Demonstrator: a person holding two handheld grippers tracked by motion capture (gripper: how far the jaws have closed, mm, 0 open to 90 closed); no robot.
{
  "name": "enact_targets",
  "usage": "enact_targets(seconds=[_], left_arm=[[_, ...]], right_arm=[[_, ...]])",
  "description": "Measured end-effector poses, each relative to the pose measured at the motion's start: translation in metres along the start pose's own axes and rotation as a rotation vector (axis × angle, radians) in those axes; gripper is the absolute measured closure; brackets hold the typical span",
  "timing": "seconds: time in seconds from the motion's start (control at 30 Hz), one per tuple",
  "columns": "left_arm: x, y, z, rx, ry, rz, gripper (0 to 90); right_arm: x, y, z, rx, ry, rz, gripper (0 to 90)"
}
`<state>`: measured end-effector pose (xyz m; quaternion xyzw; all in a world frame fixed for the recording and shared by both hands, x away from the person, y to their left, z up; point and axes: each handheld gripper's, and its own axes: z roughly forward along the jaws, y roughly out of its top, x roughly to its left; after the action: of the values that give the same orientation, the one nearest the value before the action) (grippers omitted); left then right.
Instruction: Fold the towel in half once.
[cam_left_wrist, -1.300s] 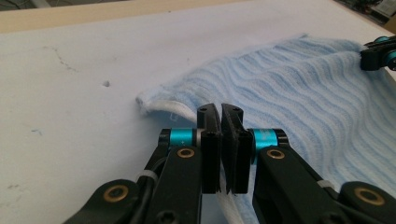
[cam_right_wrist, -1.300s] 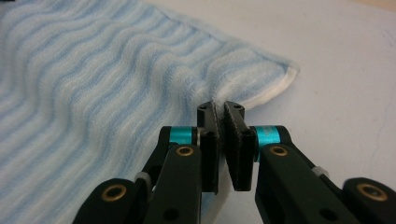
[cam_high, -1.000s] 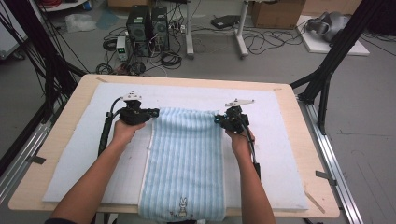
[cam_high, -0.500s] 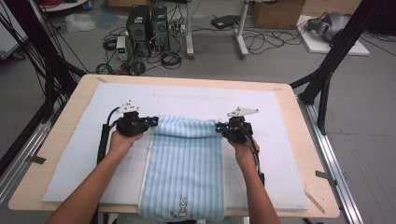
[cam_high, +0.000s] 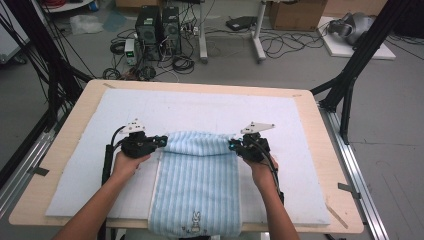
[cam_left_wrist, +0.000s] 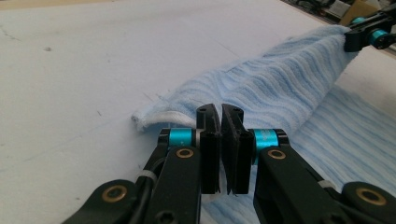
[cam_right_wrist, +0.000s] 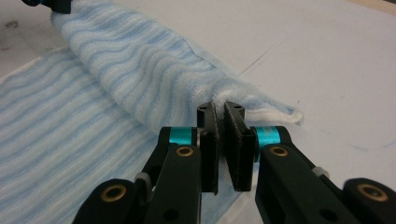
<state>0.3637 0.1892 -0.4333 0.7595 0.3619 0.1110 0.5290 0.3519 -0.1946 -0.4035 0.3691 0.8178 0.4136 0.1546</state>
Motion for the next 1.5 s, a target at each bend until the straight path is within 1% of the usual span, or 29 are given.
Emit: enact_targets(seconds=[0.07, 0.13, 0.23, 0.27, 0.3, 0.37, 0.47, 0.53, 0.6, 0.63, 0.67, 0.7, 0.73, 0.77, 0.8, 0.83, 0.87, 0.9, 0.97, 1.0, 1.07, 1.13, 1.17, 1.2, 1.27, 1.3, 1.33, 1.43, 1.5], left_arm=[[-0.001, -0.002, -0.003, 0.003, -0.007, 0.006, 85.3], [-0.003, -0.004, -0.006, 0.009, -0.019, 0.001, 85.2], [-0.007, -0.01, -0.009, 0.012, -0.027, 0.008, 85.1], [-0.008, -0.013, -0.01, 0.017, -0.032, 0.008, 85.1], [-0.008, -0.015, -0.01, 0.028, -0.036, 0.007, 85.1], [-0.011, -0.02, -0.013, 0.03, -0.042, 0.012, 85.1], [-0.013, -0.025, -0.016, 0.052, -0.071, 0.004, 85.1], [-0.013, -0.027, -0.018, 0.065, -0.072, 0.007, 85.1], [-0.011, -0.028, -0.019, 0.066, -0.065, -0.006, 84.3], [-0.011, -0.027, -0.019, 0.065, -0.058, -0.014, 82.0], [-0.01, -0.027, -0.019, 0.062, -0.045, -0.026, 75.5], [-0.008, -0.025, -0.02, 0.057, -0.016, -0.044, 65.8], [-0.006, -0.023, -0.021, 0.048, 0.005, -0.044, 56.0], [-0.004, -0.021, -0.022, 0.041, 0.016, -0.049, 51.0], [0.0, -0.018, -0.023, 0.037, 0.032, -0.051, 48.9], [0.004, -0.014, -0.024, 0.023, 0.044, -0.066, 47.7], [0.008, -0.011, -0.025, 0.021, 0.047, -0.079, 46.3], [0.011, -0.009, -0.025, 0.021, 0.051, -0.083, 46.1], [0.014, -0.004, -0.023, 0.023, 0.062, -0.091, 46.2], [0.015, -0.002, -0.02, 0.024, 0.059, -0.095, 46.1], [0.018, 0.002, -0.013, 0.04, 0.064, -0.102, 46.1], [0.02, 0.005, -0.007, 0.058, 0.065, -0.112, 46.1], [0.021, 0.005, -0.003, 0.055, 0.072, -0.12, 45.6], [0.021, 0.005, 0.0, 0.057, 0.087, -0.123, 44.7], [0.023, 0.004, 0.008, 0.101, 0.099, -0.121, 42.4], [0.023, 0.003, 0.011, 0.097, 0.094, -0.139, 39.6], [0.023, 0.002, 0.014, 0.101, 0.084, -0.148, 37.0], [0.021, 0.001, 0.023, 0.131, 0.081, -0.134, 35.4], [0.019, 0.002, 0.027, 0.15, 0.082, -0.11, 36.2]], right_arm=[[0.002, -0.005, -0.003, 0.005, 0.008, 0.006, 84.8], [0.004, -0.009, -0.005, 0.006, 0.017, 0.006, 84.8], [0.007, -0.017, -0.008, 0.015, 0.024, 0.002, 84.9], [0.008, -0.019, -0.009, 0.023, 0.025, 0.005, 84.9], [0.009, -0.022, -0.009, 0.034, 0.027, -0.004, 84.9], [0.01, -0.026, -0.01, 0.044, 0.037, -0.005, 84.9], [0.013, -0.033, -0.01, 0.064, 0.049, -0.001, 84.9], [0.015, -0.038, -0.009, 0.082, 0.052, 0.005, 84.9], [0.015, -0.042, -0.008, 0.091, 0.049, 0.004, 84.9], [0.016, -0.043, -0.007, 0.09, 0.049, 0.007, 84.5], [0.016, -0.044, -0.007, 0.091, 0.046, 0.004, 82.6], [0.017, -0.043, -0.008, 0.09, 0.039, 0.012, 77.7], [0.016, -0.043, -0.009, 0.07, 0.027, 0.016, 69.7], [0.014, -0.042, -0.01, 0.054, 0.021, 0.036, 64.1], [0.013, -0.04, -0.011, 0.043, 0.014, 0.049, 60.4], [0.01, -0.038, -0.013, 0.035, -0.005, 0.06, 57.4], [0.007, -0.035, -0.014, 0.031, -0.031, 0.068, 54.0], [0.005, -0.033, -0.015, 0.023, -0.039, 0.079, 51.3], [0.0, -0.029, -0.016, 0.008, -0.059, 0.098, 48.3], [-0.002, -0.026, -0.015, 0.005, -0.066, 0.106, 47.5], [-0.008, -0.021, -0.013, -0.005, -0.078, 0.134, 44.0], [-0.012, -0.017, -0.011, -0.016, -0.081, 0.163, 44.0], [-0.014, -0.016, -0.009, -0.014, -0.081, 0.168, 44.0], [-0.016, -0.014, -0.007, -0.004, -0.085, 0.172, 44.0], [-0.02, -0.011, 0.0, 0.021, -0.087, 0.192, 44.3], [-0.022, -0.01, 0.004, 0.032, -0.083, 0.193, 44.8], [-0.023, -0.008, 0.008, 0.052, -0.084, 0.197, 44.9], [-0.026, -0.006, 0.019, 0.09, -0.092, 0.198, 44.6], [-0.027, -0.005, 0.025, 0.113, -0.091, 0.202, 44.7]])
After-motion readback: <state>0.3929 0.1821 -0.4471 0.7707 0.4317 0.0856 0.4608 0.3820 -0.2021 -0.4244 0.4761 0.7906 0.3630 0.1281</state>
